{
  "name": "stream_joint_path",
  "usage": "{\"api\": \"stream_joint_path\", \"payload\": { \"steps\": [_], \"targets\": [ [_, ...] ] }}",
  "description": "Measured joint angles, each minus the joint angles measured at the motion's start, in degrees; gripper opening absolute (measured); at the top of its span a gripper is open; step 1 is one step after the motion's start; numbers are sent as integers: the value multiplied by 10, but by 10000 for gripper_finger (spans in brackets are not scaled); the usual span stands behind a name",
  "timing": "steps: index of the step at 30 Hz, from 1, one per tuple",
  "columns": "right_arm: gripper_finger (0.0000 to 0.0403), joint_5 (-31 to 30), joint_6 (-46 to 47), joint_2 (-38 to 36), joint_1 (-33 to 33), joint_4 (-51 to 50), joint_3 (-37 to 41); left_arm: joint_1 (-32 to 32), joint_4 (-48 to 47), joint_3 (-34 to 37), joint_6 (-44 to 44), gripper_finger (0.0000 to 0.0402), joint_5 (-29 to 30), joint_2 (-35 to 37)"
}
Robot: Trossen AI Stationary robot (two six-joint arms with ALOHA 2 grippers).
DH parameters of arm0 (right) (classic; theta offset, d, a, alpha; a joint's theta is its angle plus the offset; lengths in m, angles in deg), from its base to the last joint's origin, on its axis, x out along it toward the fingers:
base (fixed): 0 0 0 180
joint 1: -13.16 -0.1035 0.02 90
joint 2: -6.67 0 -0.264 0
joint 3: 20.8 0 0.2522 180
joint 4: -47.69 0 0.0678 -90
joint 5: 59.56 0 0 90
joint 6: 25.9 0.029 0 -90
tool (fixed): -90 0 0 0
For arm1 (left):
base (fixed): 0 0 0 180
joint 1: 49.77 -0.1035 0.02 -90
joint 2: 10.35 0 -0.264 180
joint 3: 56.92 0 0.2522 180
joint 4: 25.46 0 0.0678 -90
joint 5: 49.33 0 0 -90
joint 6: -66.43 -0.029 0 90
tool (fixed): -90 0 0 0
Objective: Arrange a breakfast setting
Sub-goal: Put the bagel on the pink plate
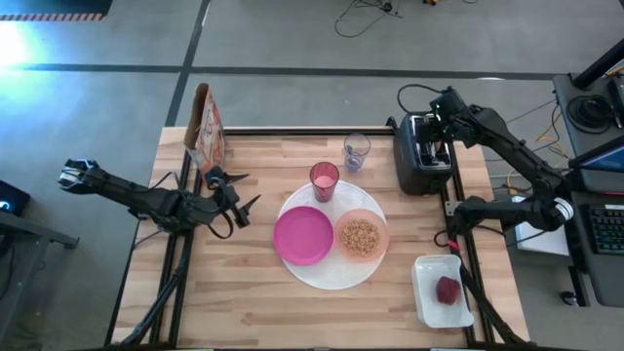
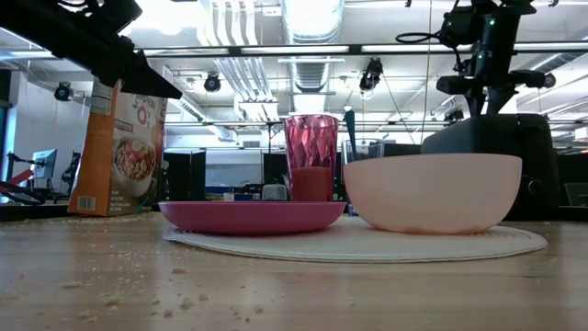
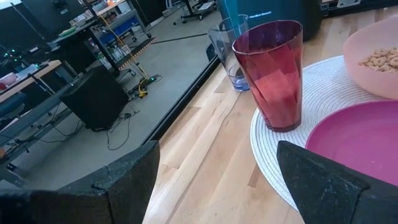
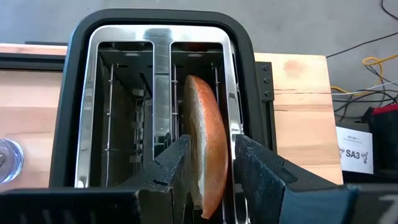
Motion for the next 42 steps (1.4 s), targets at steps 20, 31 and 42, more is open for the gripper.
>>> {"api": "stream_joint_path", "payload": {
  "steps": [20, 31, 42],
  "targets": [
    [84, -5, 31, 19, -11, 23, 35, 0, -1, 6, 2, 306, 0, 0],
    [60, -5, 31, 15, -11, 28, 40, 0, 0, 7, 2, 306, 0, 8],
    [44, -2, 30, 12, -11, 27, 37, 0, 0, 7, 2, 306, 0, 12]
  ]
}}
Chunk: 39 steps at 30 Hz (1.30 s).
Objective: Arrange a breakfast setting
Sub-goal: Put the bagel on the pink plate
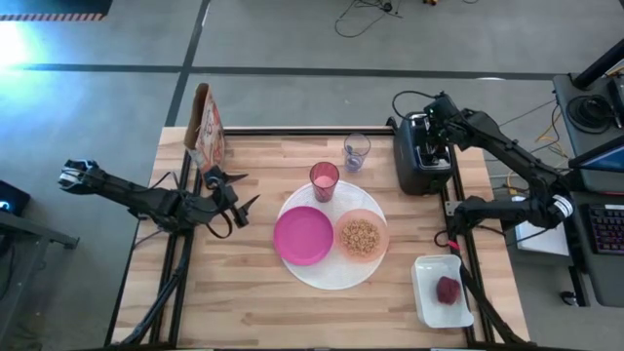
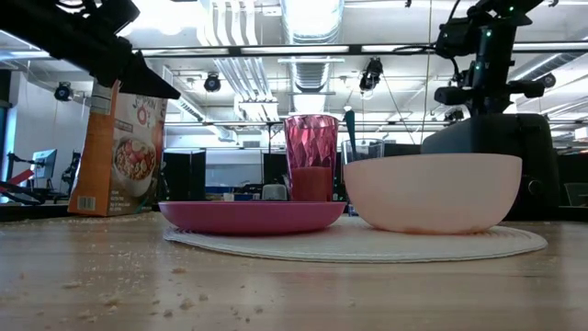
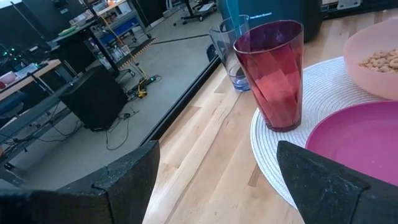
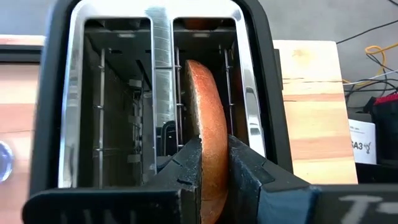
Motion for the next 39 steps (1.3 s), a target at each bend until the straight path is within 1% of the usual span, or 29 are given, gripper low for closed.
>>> {"api": "stream_joint_path", "payload": {
  "steps": [15, 23, 27, 31, 35, 39],
  "targets": [
    [43, -3, -16, -54, 0, 1, -83, 0, 2, 0, 0, 306, 0, 7],
    [43, 6, -23, -74, -1, 1, -128, 0, 8, 0, 0, 306, 0, 7],
    [43, 38, -24, -79, -16, 3, -142, 0, 12, 0, 0, 306, 0, 7],
    [43, 96, -27, -81, -51, 17, -144, 0, 16, 0, 0, 306, 0, 7],
    [43, 152, -31, -81, -108, 62, -137, 0, 17, 0, 0, 306, -1, 6],
    [43, 186, -32, -79, -180, 124, -132, 0, 19, 0, 0, 306, -1, 6]
  ]
}}
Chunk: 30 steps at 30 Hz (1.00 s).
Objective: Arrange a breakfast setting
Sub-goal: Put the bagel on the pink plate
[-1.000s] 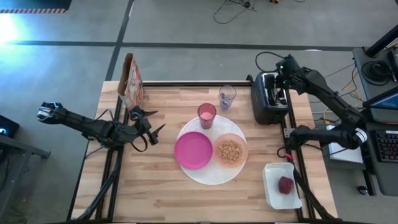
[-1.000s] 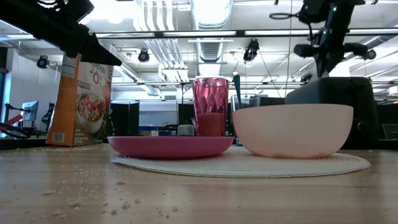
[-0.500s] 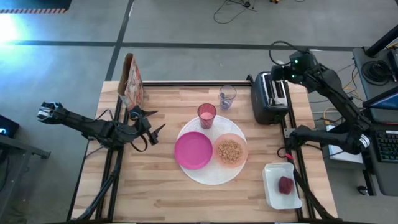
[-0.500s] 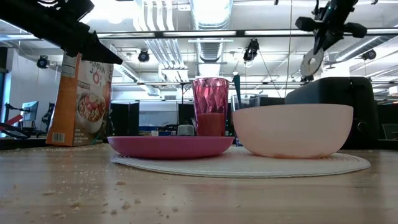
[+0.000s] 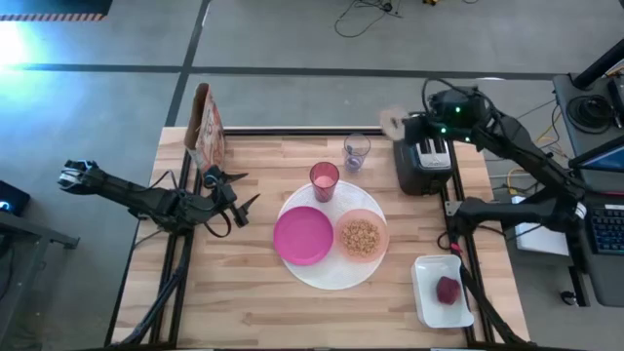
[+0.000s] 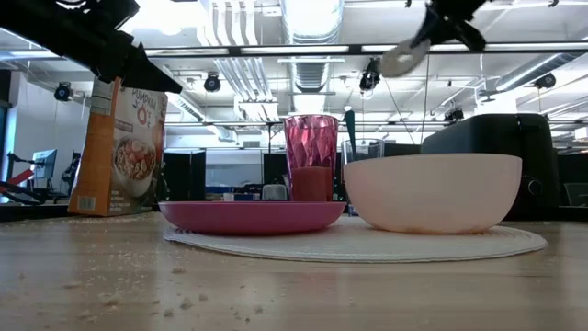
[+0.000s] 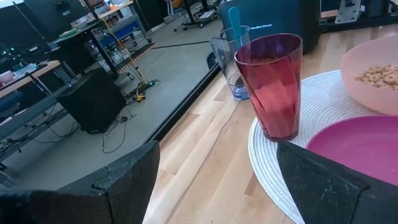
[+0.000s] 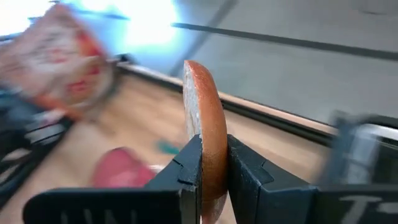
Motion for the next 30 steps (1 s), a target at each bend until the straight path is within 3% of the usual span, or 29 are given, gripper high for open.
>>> {"api": "stream_joint_path", "payload": {
  "steps": [16, 30],
  "targets": [
    [43, 7, -3, 112, -297, 177, 61, 0, 3, 0, 0, 306, -27, 0],
    [43, -26, 13, 250, -391, 278, 61, 0, 2, 0, 0, 306, -61, 1]
  ]
}}
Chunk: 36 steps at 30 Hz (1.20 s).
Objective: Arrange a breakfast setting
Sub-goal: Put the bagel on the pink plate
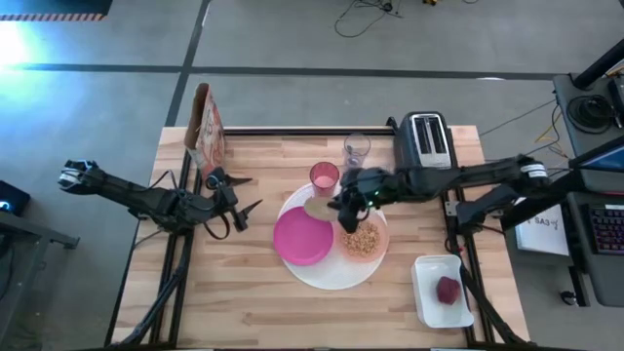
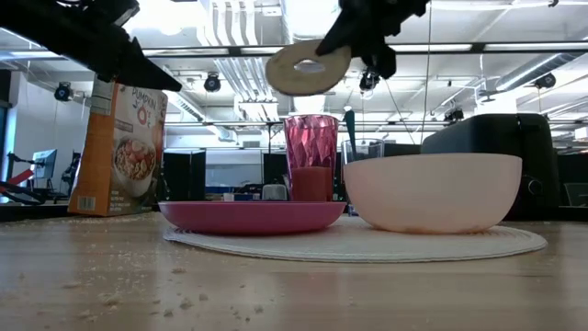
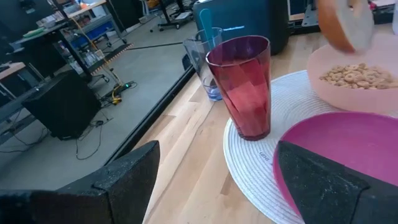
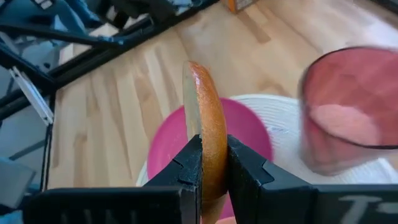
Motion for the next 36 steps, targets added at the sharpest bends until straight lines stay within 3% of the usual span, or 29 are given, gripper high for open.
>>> {"api": "stream_joint_path", "payload": {
  "steps": [22, 36],
  "targets": [
    [43, 7, 60, 171, -53, 142, 0, 0, -22, 0, -3, 306, -44, 1],
    [43, 7, 67, 208, -52, 171, 0, 0, -29, 0, -7, 306, -59, 0]
  ]
}}
